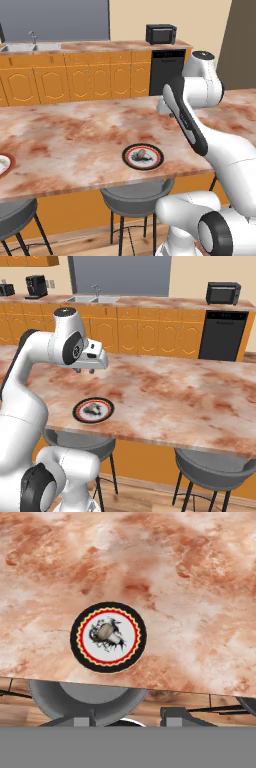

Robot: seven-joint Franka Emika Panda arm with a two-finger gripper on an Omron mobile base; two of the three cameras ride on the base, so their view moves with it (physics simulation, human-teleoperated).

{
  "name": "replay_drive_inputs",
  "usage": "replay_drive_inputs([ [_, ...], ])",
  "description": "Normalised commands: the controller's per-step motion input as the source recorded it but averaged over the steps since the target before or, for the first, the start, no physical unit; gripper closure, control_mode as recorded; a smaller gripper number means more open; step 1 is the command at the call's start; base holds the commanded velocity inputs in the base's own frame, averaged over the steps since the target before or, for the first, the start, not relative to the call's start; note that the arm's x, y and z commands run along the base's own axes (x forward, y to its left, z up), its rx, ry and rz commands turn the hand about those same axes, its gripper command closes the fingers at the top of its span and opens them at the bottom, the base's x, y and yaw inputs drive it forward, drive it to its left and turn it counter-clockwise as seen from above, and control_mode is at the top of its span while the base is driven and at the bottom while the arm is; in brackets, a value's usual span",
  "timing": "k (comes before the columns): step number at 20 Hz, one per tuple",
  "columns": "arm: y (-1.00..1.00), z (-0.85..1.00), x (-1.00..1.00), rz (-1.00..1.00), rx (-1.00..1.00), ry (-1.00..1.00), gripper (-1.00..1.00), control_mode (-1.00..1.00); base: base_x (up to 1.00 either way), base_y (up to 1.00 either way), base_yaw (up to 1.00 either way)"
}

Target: Transport the fish and mushroom to the fridge. Place the fish on the rack containing meat and place the mushroom on the rack containing the vegetable, ensuring meats and vegetables are on different racks.

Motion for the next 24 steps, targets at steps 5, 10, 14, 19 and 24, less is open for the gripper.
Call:
replay_drive_inputs([
  [5, 0.01, 0.00, -0.37, 0.01, 0.00, 0.00, -1.00, -1.00, 0.00, 0.00, 0.00],
  [10, 0.04, -0.19, -0.83, 0.06, -0.02, 0.00, -1.00, -1.00, 0.00, 0.00, 0.00],
  [14, 0.00, -0.39, -0.46, 0.13, 0.00, 0.00, -1.00, -1.00, 0.00, 0.00, 0.00],
  [19, 0.00, -0.42, 0.00, 0.19, 0.00, -0.01, -1.00, -1.00, 0.00, 0.00, 0.00],
  [24, 0.00, -0.49, 0.28, 0.20, -0.01, 0.00, -1.00, -1.00, 0.00, 0.00, 0.00],
])
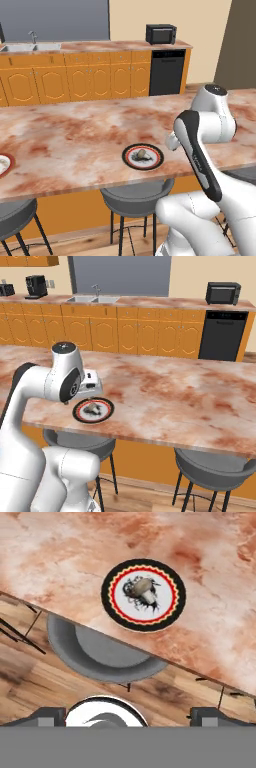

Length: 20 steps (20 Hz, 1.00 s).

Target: Transport the fish and mushroom to the fridge. Place the fish on the rack containing meat and place the mushroom on the rack containing the vegetable, ensuring meats and vegetables are on different racks.

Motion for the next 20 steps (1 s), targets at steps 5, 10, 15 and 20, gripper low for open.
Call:
replay_drive_inputs([
  [5, 0.01, -0.30, 0.58, 0.17, -0.01, -0.09, -1.00, -1.00, 0.00, 0.00, 0.00],
  [10, 0.03, -0.32, 0.57, 0.11, -0.04, 0.00, -1.00, -1.00, 0.00, 0.00, 0.00],
  [15, 0.21, -0.40, 0.69, 0.03, -0.07, 0.06, -1.00, -1.00, 0.00, 0.00, 0.00],
  [20, 0.21, -0.42, 0.54, 0.01, -0.06, 0.15, -1.00, -1.00, 0.00, 0.00, 0.00],
])
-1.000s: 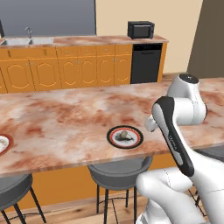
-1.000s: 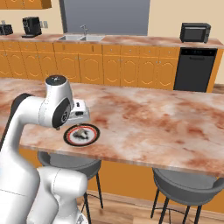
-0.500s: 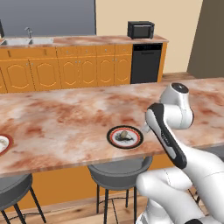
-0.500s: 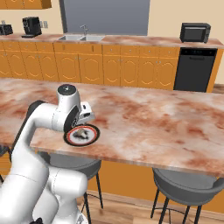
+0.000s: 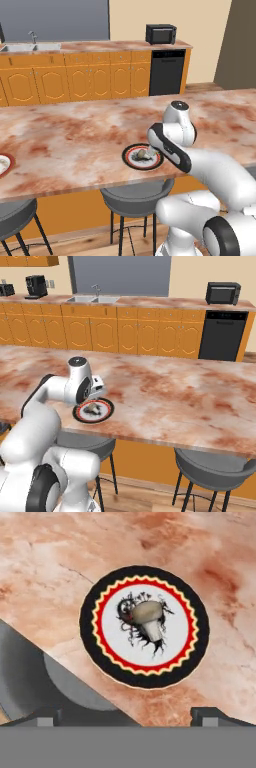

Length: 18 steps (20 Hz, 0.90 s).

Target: Transport the fish and mushroom to the fridge. Place the fish on the rack containing meat and place the mushroom on the rack containing the vegetable, ensuring meats and vegetables are on different racks.

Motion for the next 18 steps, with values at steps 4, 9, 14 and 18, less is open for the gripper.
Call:
replay_drive_inputs([
  [4, 0.03, -0.37, 0.45, 0.00, -0.03, 0.13, -1.00, -1.00, 0.00, 0.00, 0.00],
  [9, -0.01, -0.24, 0.41, 0.02, 0.00, 0.07, -1.00, -1.00, 0.00, 0.00, 0.00],
  [14, 0.00, -0.32, 0.38, 0.03, 0.00, 0.08, -1.00, -1.00, 0.00, 0.00, 0.00],
  [18, 0.02, -0.47, 0.36, 0.00, 0.00, 0.03, -1.00, -1.00, 0.00, 0.00, 0.00],
])
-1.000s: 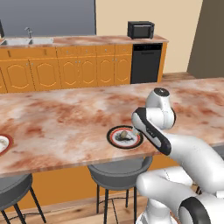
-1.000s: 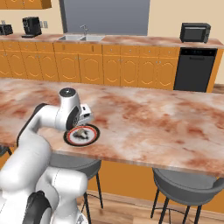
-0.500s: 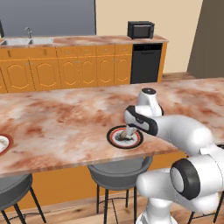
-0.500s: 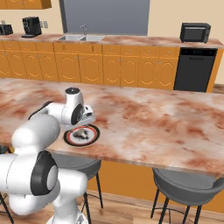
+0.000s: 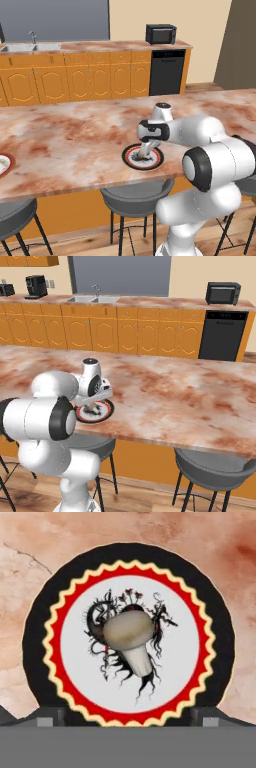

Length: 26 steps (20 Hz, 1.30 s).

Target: Transport the fish and mushroom to the fridge. Place the fish on the rack containing meat and place the mushroom on the rack containing the vegetable, ensuring meats and vegetables are on different racks.

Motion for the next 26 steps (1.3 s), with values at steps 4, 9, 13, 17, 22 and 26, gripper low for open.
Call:
replay_drive_inputs([
  [4, 0.00, -0.46, 0.27, 0.00, 0.00, 0.01, -1.00, -1.00, 0.00, 0.00, 0.00],
  [9, 0.00, -0.31, 0.22, 0.02, 0.00, 0.00, -1.00, -1.00, 0.00, 0.00, 0.00],
  [13, 0.04, -0.25, 0.21, 0.03, 0.00, 0.00, -1.00, -1.00, 0.00, 0.00, 0.00],
  [17, 0.11, -0.27, 0.29, 0.05, 0.00, 0.00, -1.00, -1.00, 0.00, 0.00, 0.00],
  [22, 0.12, -0.31, 0.11, 0.04, 0.00, 0.01, -1.00, -1.00, 0.00, 0.00, 0.00],
  [26, 0.17, -0.34, 0.01, 0.03, 0.00, 0.00, 1.00, -1.00, 0.00, 0.00, 0.00],
])
